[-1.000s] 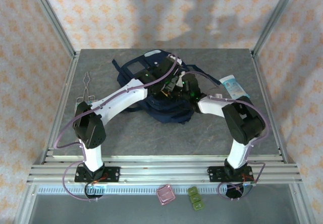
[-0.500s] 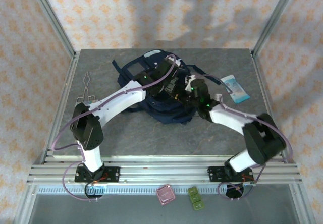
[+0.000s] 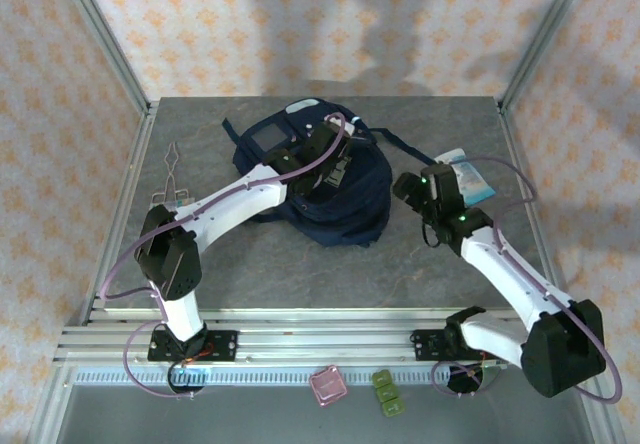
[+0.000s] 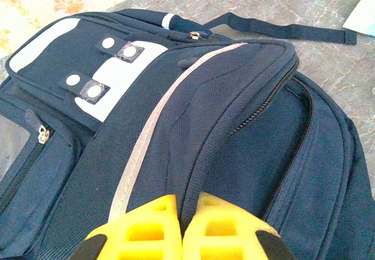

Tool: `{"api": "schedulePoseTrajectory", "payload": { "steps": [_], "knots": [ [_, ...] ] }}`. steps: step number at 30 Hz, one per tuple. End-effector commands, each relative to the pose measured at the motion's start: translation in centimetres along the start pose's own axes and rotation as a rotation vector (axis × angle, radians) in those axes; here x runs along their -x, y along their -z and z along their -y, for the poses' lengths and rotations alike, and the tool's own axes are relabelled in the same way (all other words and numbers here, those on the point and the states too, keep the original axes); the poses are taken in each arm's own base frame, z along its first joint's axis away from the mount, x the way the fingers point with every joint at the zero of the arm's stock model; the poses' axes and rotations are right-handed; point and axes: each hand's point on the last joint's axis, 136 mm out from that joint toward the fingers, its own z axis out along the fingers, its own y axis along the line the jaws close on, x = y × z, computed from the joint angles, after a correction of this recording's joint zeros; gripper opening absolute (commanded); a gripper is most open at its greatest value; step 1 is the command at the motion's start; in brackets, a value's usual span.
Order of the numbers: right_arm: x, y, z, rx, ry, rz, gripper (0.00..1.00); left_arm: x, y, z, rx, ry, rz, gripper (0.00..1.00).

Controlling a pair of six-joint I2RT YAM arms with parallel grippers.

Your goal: Pack the student bag

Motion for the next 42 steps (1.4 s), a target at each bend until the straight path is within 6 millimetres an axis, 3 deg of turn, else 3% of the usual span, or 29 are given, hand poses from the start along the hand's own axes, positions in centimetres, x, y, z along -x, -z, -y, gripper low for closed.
{"api": "schedulePoseTrajectory", "payload": {
  "steps": [1,9,13,27,35,37,42],
  "knots": [
    [0.7,0.3,4.8,-0.208,0.043,0.020,0.89,3.3,2.8,-0.6,-0.021,0.073,0.113,0.00],
    [1.0,-1.9,7.7,-0.260,0.038,-0.014,0.90,3.2,2.8,-0.7,-0.020,0.071,0.109,0.00],
    [0.4,-3.9,8.9,-0.282,0.036,-0.071,0.90,3.1,2.6,-0.5,-0.023,0.070,0.101,0.00],
    [-1.5,-10.3,8.8,-0.261,0.050,-0.266,0.87,2.8,2.3,-0.4,-0.025,0.070,0.085,0.00],
    [-4.2,-11.5,8.5,-0.207,0.044,-0.379,0.71,2.5,2.2,-0.5,-0.020,0.067,0.079,0.00],
    [-4.4,-11.5,9.0,-0.229,0.047,-0.379,0.70,2.5,2.1,-0.5,-0.021,0.067,0.079,0.00],
    [-4.8,-11.9,10.4,-0.302,0.058,-0.393,0.52,2.5,1.8,-0.2,-0.032,0.075,0.075,0.00]
  ]
}}
